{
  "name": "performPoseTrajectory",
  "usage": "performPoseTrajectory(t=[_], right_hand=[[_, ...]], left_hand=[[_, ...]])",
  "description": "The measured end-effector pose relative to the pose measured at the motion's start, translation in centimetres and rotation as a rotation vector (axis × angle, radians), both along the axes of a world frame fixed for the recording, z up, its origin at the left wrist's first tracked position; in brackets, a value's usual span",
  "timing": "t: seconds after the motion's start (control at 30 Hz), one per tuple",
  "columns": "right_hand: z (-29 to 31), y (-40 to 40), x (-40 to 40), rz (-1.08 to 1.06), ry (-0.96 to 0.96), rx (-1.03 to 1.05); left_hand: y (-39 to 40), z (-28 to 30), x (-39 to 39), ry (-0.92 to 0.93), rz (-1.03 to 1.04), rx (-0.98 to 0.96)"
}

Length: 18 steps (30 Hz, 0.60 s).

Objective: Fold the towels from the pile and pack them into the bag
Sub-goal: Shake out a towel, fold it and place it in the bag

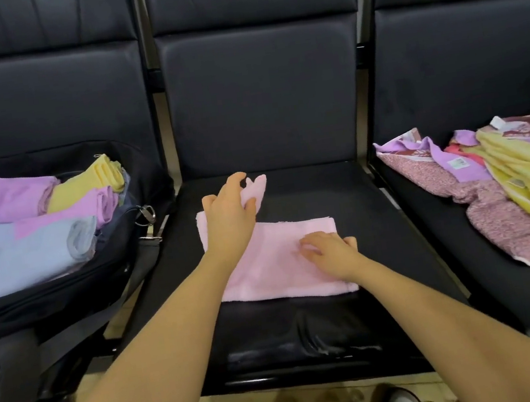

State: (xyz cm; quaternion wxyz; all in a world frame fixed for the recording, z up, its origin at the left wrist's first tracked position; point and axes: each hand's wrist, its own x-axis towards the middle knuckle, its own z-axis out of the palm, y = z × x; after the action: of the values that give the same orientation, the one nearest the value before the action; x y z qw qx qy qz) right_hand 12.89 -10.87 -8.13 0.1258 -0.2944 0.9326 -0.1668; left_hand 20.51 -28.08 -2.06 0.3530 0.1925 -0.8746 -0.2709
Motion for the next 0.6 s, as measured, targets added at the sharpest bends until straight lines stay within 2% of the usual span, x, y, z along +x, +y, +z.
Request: performPoseTrajectory(t=[0.13, 0.2, 0.27, 0.3, 0.37, 0.43, 0.53, 0.6], right_hand=[[1.3, 2.2, -0.4, -0.199, -0.032, -0.235], [1.9, 2.7, -0.5, -0.275, -0.039, -0.36], [2.3, 2.8, -0.4, -0.314, -0.069, -0.445], [2.4, 2.7, -0.3, -0.329, -0.086, -0.477], [2.3, 2.2, -0.3, -0.342, -0.062, -0.475], [1.9, 1.7, -0.1, -0.308, 0.038, -0.376], [1.2, 0.6, 0.3, -0.137, 0.16, -0.271], [0.8, -0.2, 0.3, -0.041, 0.174, -0.208]], left_hand=[[3.7, 0.7, -1.6, -0.013, -0.005, 0.002], [5.3, 1.1, -2.4, -0.016, -0.128, 0.175], [6.0, 1.2, -2.9, -0.121, -0.336, 0.395], [6.0, 1.0, -2.9, -0.203, -0.417, 0.405], [4.8, 0.0, -2.6, -0.29, -0.455, 0.315], [2.7, -1.6, -2.0, -0.38, -0.354, 0.141], [0.9, -4.4, -1.0, -0.754, -0.319, -0.214], [0.3, -5.9, -0.4, -0.917, -0.343, -0.266]])
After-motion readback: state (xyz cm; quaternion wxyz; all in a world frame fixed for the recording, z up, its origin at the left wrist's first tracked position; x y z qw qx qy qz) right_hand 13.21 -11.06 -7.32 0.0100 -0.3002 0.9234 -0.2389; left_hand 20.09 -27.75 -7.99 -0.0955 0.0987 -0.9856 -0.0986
